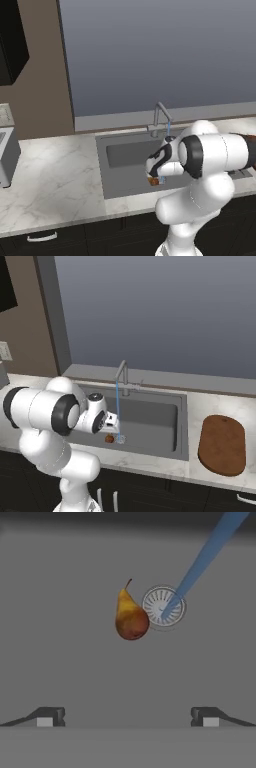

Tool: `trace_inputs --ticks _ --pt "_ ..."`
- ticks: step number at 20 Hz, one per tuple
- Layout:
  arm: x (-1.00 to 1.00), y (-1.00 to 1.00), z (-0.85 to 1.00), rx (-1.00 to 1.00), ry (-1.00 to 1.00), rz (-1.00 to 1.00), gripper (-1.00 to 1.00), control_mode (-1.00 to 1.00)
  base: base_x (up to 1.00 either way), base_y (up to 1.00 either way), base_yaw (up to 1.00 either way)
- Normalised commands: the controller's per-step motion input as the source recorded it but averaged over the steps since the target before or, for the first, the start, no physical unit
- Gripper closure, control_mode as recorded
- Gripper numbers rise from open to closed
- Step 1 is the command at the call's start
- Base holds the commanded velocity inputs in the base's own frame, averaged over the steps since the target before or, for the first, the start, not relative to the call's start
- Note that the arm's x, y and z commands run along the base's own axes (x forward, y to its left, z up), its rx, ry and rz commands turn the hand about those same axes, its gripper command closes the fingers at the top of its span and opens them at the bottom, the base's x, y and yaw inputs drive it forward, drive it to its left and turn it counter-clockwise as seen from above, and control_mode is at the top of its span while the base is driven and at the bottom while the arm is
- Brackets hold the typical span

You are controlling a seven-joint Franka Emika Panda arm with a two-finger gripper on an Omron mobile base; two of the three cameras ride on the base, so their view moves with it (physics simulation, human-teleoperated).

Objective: Pick the pear from the sink and place it on the cutting board to airdry. Then turn off the sink faucet.

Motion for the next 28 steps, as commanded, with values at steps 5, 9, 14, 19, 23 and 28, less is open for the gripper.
trace_inputs --ticks 5,9,14,19,23,28 --pt "0.13 0.0 -0.17 0.0 0.01 0.0 -1.0 -1.0 0.0 0.0 0.0" --pt "0.18 0.0 -0.15 0.0 0.02 0.0 -1.0 -1.0 0.0 0.0 0.0" --pt "0.2 0.0 -0.16 0.0 0.03 0.0 -1.0 -1.0 0.0 0.0 0.0" --pt "0.21 0.0 -0.17 0.0 0.02 0.0 -1.0 -1.0 0.0 0.0 0.0" --pt "0.14 0.0 -0.2 0.0 0.0 0.0 -1.0 -1.0 0.0 0.0 0.0" --pt "0.13 0.0 -0.26 0.0 0.0 0.0 -1.0 -1.0 0.0 0.0 0.0"
